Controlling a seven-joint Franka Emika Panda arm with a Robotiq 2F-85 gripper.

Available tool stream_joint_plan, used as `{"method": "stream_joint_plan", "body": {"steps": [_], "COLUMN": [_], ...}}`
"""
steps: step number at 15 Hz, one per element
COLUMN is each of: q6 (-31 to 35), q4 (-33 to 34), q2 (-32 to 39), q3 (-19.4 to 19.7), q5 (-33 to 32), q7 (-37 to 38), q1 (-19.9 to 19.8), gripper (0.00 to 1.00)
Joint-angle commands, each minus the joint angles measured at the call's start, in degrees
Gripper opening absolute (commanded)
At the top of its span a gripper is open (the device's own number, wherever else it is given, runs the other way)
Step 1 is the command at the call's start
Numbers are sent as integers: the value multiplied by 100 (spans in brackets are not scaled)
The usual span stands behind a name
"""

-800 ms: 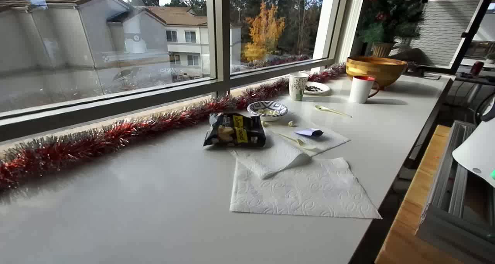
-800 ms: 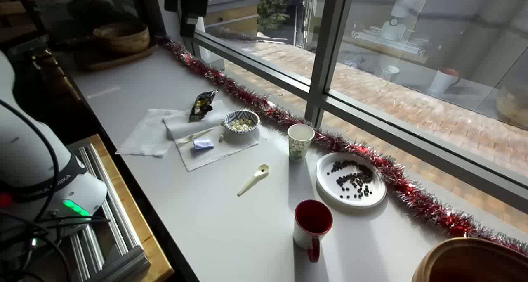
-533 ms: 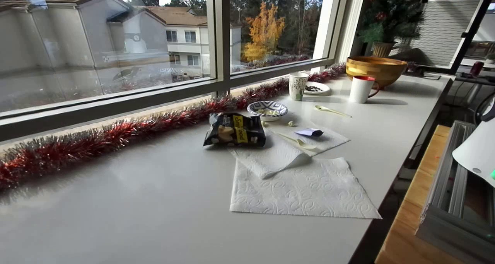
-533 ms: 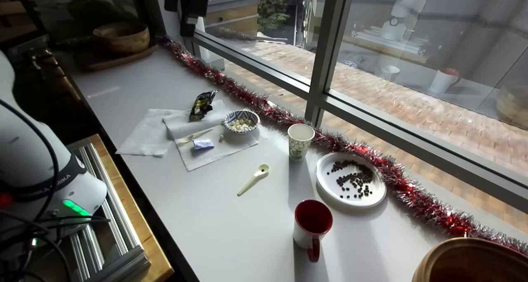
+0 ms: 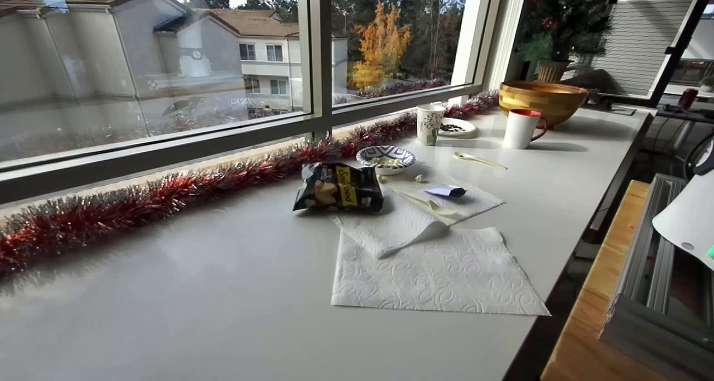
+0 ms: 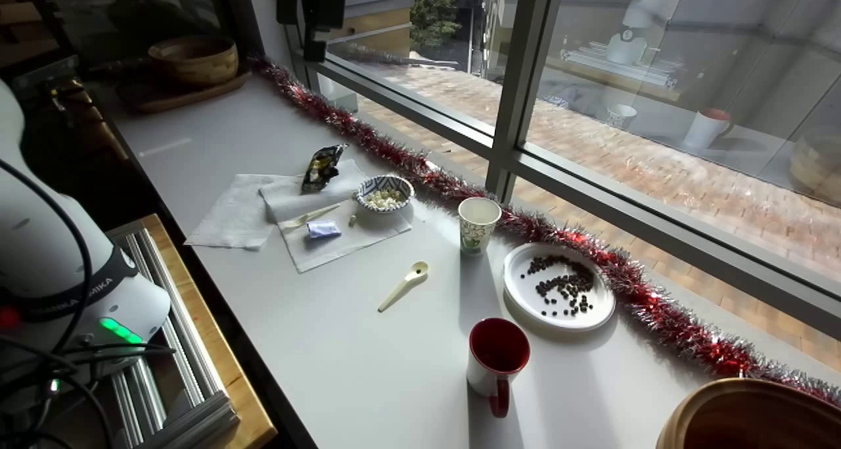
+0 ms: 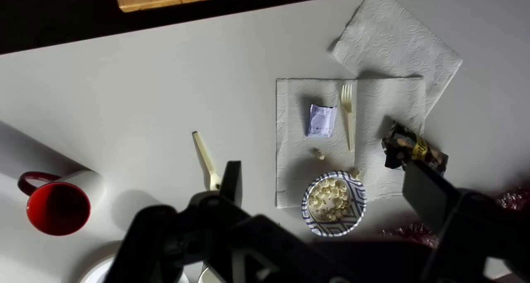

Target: Use the spoon to scoop some the contents of the white plate and put them in the white mug

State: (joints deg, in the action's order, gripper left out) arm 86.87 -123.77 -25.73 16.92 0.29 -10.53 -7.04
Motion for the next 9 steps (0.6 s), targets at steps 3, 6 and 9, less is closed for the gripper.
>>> {"method": "stream_joint_plan", "body": {"steps": [3,6,9], "q6": [2241,3611,5017], "q4": [-1593,-2558,-3518], "q2": [-646,-1015,-1275], "q3": [-423,-521,-390], "q5": [-191,-334,-355], "q7": [-117,-211,-460], "q1": [-77,-115,-94], "gripper": [100,100,100]}}
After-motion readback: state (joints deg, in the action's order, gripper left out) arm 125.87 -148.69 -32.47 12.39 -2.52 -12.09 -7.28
